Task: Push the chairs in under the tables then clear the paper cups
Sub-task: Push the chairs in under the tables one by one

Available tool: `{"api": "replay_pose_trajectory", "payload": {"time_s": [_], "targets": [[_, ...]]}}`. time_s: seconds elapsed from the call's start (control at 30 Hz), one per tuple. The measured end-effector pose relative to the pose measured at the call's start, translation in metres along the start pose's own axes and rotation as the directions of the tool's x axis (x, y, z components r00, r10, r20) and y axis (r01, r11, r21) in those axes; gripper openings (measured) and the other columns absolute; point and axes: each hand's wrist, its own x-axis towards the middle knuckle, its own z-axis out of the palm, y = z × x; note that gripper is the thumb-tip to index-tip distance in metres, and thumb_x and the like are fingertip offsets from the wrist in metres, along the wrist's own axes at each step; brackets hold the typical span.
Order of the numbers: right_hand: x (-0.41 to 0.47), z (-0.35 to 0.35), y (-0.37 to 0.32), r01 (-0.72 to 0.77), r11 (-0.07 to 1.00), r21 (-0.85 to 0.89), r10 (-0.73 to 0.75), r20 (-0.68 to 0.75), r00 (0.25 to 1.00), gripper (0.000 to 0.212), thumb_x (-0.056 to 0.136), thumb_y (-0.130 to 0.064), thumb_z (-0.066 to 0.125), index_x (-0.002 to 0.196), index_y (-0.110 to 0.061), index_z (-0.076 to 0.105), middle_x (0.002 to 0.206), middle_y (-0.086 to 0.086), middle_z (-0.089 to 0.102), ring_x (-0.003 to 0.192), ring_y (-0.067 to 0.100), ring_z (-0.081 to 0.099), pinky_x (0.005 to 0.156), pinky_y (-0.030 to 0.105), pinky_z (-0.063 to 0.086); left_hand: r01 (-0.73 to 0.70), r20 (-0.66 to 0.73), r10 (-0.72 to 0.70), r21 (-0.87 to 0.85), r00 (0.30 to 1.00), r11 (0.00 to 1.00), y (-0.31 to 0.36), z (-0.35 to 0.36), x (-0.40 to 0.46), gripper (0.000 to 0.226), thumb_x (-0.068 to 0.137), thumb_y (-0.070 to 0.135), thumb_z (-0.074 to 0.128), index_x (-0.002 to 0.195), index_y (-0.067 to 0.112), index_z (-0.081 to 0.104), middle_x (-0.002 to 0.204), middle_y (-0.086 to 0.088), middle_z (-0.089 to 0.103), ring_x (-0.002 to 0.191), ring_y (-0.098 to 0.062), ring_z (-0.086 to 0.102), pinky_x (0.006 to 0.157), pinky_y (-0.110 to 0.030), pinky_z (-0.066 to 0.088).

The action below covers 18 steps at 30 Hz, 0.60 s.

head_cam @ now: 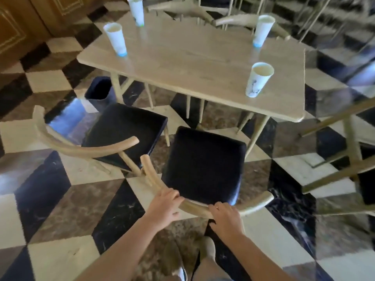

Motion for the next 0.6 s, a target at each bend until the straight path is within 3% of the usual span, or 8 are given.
{"api": "replay_pose_trajectory", "payload": {"time_s": [0.07,0.13,0.3,0.4,0.47,0.6], "targets": [[-0.003,0.003,0.005,0.003,1.000,-0.011,-0.004,-0.082,0.997,0.044,0.036,-0.007,0.090,0.075,-0.015,0.072,0.064,0.000,0.064,0.059,0.020,0.063,0.049,0.028,0.054,-0.014,0.016,0.014,0.011,1.000,1.000,-0.002,0.006,0.006,0.043,0.087,0.027,0.059,0.128,0.018,0.049,0.124,-0.002,0.052,0.116,-0.022,0.046,0.100,-0.037,0.039],[-0.002,0.001,0.010,0.001,1.000,-0.020,-0.004,-0.137,0.991,0.046,0.023,0.003,0.087,0.062,-0.015,0.070,0.054,-0.001,0.060,0.049,0.018,0.059,0.039,0.024,0.051,-0.024,0.017,0.023,0.016,1.000,1.000,-0.002,0.007,0.013,0.038,0.087,0.025,0.059,0.124,0.018,0.053,0.117,-0.002,0.056,0.109,-0.022,0.052,0.094,-0.036,0.044],[0.000,0.000,0.013,-0.023,0.997,-0.076,0.018,-0.063,0.998,0.042,0.024,-0.002,0.088,0.055,-0.019,0.066,0.052,-0.003,0.059,0.048,0.014,0.057,0.034,0.020,0.047,-0.141,0.058,0.136,0.097,0.989,0.985,-0.007,0.000,0.026,0.025,0.068,0.021,0.080,0.092,0.017,0.072,0.080,0.002,0.070,0.072,-0.017,0.066,0.063,-0.031,0.058],[0.001,-0.001,0.013,-0.003,0.996,-0.092,-0.004,-0.073,0.997,0.036,0.028,-0.007,0.088,0.054,-0.019,0.067,0.052,-0.004,0.059,0.049,0.011,0.058,0.034,0.019,0.047,-0.169,0.077,0.161,0.103,0.984,0.980,-0.013,-0.002,0.030,0.028,0.060,0.021,0.086,0.085,0.018,0.074,0.073,0.003,0.069,0.064,-0.015,0.065,0.053,-0.028,0.057],[0.004,-0.001,0.015,0.006,0.995,-0.101,-0.015,-0.091,0.996,0.036,0.027,-0.009,0.088,0.053,-0.019,0.066,0.052,-0.004,0.059,0.049,0.011,0.058,0.033,0.019,0.046,-0.182,0.104,0.171,0.104,0.980,0.978,-0.015,-0.003,0.034,0.025,0.066,0.021,0.083,0.088,0.016,0.073,0.078,0.001,0.070,0.069,-0.018,0.065,0.055,-0.030,0.057],[0.018,-0.008,0.018,-0.017,0.996,-0.091,0.008,-0.101,0.995,0.040,0.022,-0.007,0.089,0.050,-0.020,0.064,0.049,-0.005,0.056,0.047,0.011,0.056,0.030,0.019,0.043,-0.144,0.117,0.134,0.090,0.984,0.985,-0.021,-0.012,0.054,0.023,0.086,0.022,0.063,0.108,0.014,0.066,0.101,-0.003,0.066,0.094,-0.022,0.059,0.075,-0.038,0.055]]}}
